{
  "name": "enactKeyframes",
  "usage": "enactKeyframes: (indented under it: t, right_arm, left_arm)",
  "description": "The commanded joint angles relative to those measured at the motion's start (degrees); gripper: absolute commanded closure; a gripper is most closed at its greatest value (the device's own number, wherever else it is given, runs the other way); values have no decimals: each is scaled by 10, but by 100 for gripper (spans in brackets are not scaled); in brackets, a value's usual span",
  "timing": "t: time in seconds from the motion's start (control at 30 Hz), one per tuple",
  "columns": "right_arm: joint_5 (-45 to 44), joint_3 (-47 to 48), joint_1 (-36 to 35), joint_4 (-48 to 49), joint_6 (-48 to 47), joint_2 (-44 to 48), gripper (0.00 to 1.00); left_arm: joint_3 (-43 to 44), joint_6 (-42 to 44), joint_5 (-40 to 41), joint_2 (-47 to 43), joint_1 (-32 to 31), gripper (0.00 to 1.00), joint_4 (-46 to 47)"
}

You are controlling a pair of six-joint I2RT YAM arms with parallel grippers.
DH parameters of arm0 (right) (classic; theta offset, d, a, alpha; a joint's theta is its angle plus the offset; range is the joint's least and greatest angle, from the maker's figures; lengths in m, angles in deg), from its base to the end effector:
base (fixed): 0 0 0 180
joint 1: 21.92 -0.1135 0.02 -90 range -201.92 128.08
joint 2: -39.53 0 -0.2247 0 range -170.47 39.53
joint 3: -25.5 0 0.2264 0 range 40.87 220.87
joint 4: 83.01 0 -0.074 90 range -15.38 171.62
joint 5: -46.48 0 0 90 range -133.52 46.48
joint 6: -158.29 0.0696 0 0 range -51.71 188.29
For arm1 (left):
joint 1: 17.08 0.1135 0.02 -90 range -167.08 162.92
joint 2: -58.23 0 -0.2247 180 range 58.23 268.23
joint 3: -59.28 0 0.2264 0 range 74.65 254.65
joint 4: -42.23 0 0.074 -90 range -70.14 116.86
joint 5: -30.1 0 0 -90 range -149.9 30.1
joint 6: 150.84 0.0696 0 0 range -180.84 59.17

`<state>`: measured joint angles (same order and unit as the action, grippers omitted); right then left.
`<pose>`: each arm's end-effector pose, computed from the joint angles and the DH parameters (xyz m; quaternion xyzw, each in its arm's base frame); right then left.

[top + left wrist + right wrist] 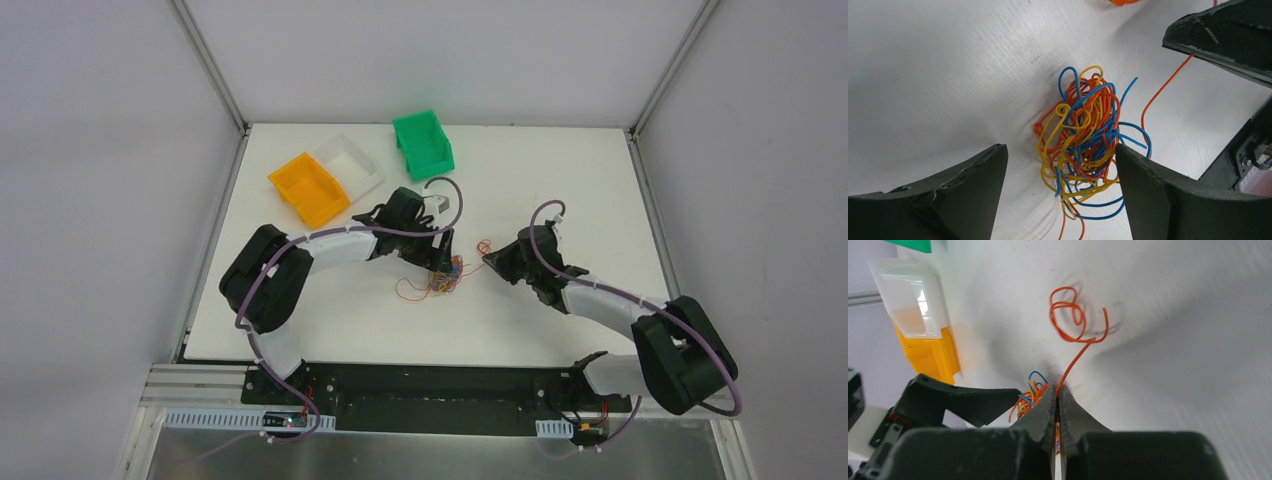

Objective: Untangle the cables

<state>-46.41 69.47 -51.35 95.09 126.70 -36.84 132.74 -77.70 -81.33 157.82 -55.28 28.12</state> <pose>0.2428 0.1329 0.1297 0.2326 0.8528 0.3079 0.3519 0.2724 -0.2467 0.1457 0.2419 0.8615 -0.3406 0.2886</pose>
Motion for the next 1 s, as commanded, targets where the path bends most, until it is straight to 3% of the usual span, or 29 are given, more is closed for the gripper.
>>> enactKeyframes:
  t: [0.0,0.03,0.1,0.2,0.23,0.37,0.57,0.8,0.97]
  right_arm:
    - [-25,-7,-1,-10,-23,46,100]
    - [-27,-10,-1,-11,-23,49,100]
    - [-29,-14,-2,-16,-23,55,100]
    - [-44,-14,-2,-34,-34,71,100]
    - [-54,-13,-1,-44,-38,80,100]
    - [-122,-9,6,-116,-52,137,100]
    - [-240,-19,67,-244,-72,264,100]
    - [-243,-7,195,-327,-142,331,100]
    - [-243,8,242,-359,-153,334,100]
  left_arm:
    - [50,15,-79,35,-1,21,-63]
    - [59,14,-98,44,-1,23,-68]
    - [69,12,-130,58,-1,37,-72]
    - [76,16,-144,71,-1,79,-79]
    - [77,17,-143,71,1,98,-80]
    - [41,-7,-83,34,29,100,-60]
    - [-97,-78,43,-104,106,100,63]
    - [-195,-98,269,-249,112,100,75]
    - [-237,-106,368,-320,112,100,82]
